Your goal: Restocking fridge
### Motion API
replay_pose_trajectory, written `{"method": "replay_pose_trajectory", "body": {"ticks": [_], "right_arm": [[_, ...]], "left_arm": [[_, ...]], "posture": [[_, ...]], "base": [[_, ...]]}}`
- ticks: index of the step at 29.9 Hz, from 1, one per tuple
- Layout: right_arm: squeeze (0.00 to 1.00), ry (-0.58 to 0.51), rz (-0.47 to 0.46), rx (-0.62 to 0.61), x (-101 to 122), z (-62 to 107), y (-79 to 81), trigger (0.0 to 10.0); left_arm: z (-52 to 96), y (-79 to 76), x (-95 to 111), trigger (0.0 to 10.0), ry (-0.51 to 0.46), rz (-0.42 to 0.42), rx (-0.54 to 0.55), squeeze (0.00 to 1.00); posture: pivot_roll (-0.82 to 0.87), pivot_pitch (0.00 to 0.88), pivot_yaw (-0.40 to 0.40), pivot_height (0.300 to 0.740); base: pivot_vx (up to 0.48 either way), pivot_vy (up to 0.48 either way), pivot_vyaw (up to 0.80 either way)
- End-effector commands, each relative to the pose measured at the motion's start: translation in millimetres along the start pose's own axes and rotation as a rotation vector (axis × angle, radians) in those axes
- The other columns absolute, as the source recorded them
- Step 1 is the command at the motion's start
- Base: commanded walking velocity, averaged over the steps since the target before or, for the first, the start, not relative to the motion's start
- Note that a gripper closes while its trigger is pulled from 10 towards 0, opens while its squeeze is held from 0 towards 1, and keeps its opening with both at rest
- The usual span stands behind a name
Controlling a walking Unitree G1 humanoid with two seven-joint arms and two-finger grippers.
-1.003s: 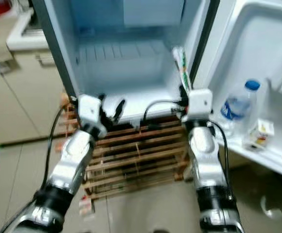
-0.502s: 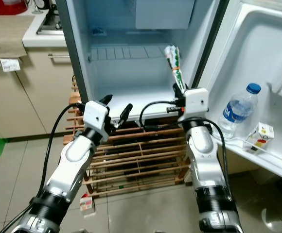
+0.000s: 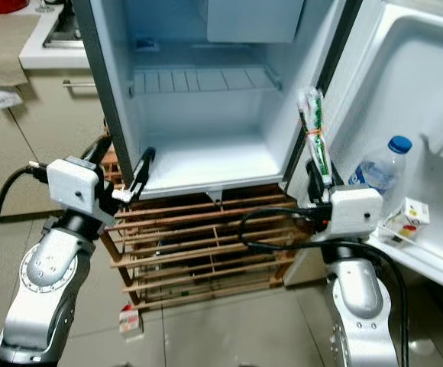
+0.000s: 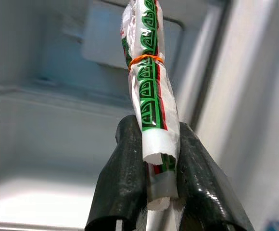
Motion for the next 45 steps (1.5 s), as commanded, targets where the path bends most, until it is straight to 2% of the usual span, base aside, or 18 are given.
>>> {"method": "replay_pose_trajectory", "body": {"ticks": [1, 5, 6, 9, 17, 19, 25, 28, 32, 38, 45], "right_arm": [[0.0, 0.013, -0.014, 0.027, -1.6, -5.7, 2.1, 10.0], [0.0, 0.007, -0.024, 0.076, -1.1, -16.2, 5.1, 10.0], [0.0, 0.011, -0.021, 0.078, -1.8, -23.1, 1.1, 10.0], [0.0, 0.01, -0.02, 0.067, -1.7, -28.6, -2.9, 10.0], [0.0, 0.013, -0.036, 0.111, -4.0, -33.4, 6.0, 10.0], [0.0, 0.006, -0.052, 0.142, -2.3, -36.2, 10.3, 10.0], [0.0, -0.033, -0.084, 0.177, 10.6, -42.6, 16.4, 10.0], [0.0, -0.026, -0.085, 0.197, 11.4, -42.9, 18.6, 10.0], [0.0, 0.013, -0.102, 0.196, 2.4, -44.0, 18.9, 10.0], [0.0, 0.08, -0.109, 0.209, -13.5, -52.4, 17.9, 10.0], [0.0, 0.093, -0.091, 0.213, -17.4, -60.1, 13.1, 10.0]], "left_arm": [[-5.5, -5.8, -3.2, 10.0, 0.027, 0.003, -0.035, 0.0], [-10.5, -8.4, -1.4, 10.0, 0.022, 0.012, -0.047, 0.0], [-11.8, -9.3, -0.8, 10.0, 0.021, 0.016, -0.051, 0.0], [-12.9, -11.0, -0.4, 10.0, 0.022, 0.019, -0.061, 0.0], [-15.2, -9.0, 1.3, 10.0, 0.015, 0.05, -0.044, 0.0], [-15.6, -3.9, 2.7, 10.0, 0.008, 0.059, 0.002, 0.0], [-15.7, -4.3, 2.8, 10.0, 0.012, 0.065, 0.009, 0.0], [-15.4, -4.1, 1.8, 10.0, 0.018, 0.069, 0.014, 0.0], [-18.5, -3.3, -1.7, 10.0, 0.033, 0.073, 0.012, 0.0], [-36.8, -5.3, -3.9, 10.0, 0.051, 0.079, -0.024, 0.0], [-38.3, -11.6, -0.8, 10.0, 0.046, 0.087, -0.048, 0.0]], "posture": [[-0.11, 0.0, -0.048, 0.74], [-0.11, 0.0, -0.04, 0.74], [-0.11, 0.0, -0.039, 0.74], [-0.11, 0.0, -0.038, 0.74], [-0.11, 0.0, -0.034, 0.74], [-0.11, 0.0, -0.033, 0.74], [-0.11, 0.0, -0.035, 0.74], [-0.11, 0.0, -0.038, 0.74], [-0.11, 0.0, -0.038, 0.74], [-0.1, 0.0, -0.04, 0.74], [-0.1, 0.02, -0.043, 0.74]], "base": [[0.48, 0.0, 0.0], [0.48, 0.0, 0.0], [0.48, 0.0, 0.0], [0.48, 0.0, 0.0], [0.48, 0.0, 0.0], [0.0, 0.0, 0.0], [0.0, 0.0, 0.0], [0.0, 0.0, 0.77], [0.0, 0.0, 0.73], [0.0, 0.0, 0.0], [0.0, 0.0, 0.0]]}}
Point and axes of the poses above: a point about 5 cm out from each wrist's last joint towards the gripper, its own z axis pointing back from the gripper into the wrist, its own x axis along the axis of the wrist's last joint, y = z × x, the point moved 1 cm from there along -z, pointing out of the wrist towards the gripper, and after that the axes turned 2 degrees about z, right-handed, at the moved point
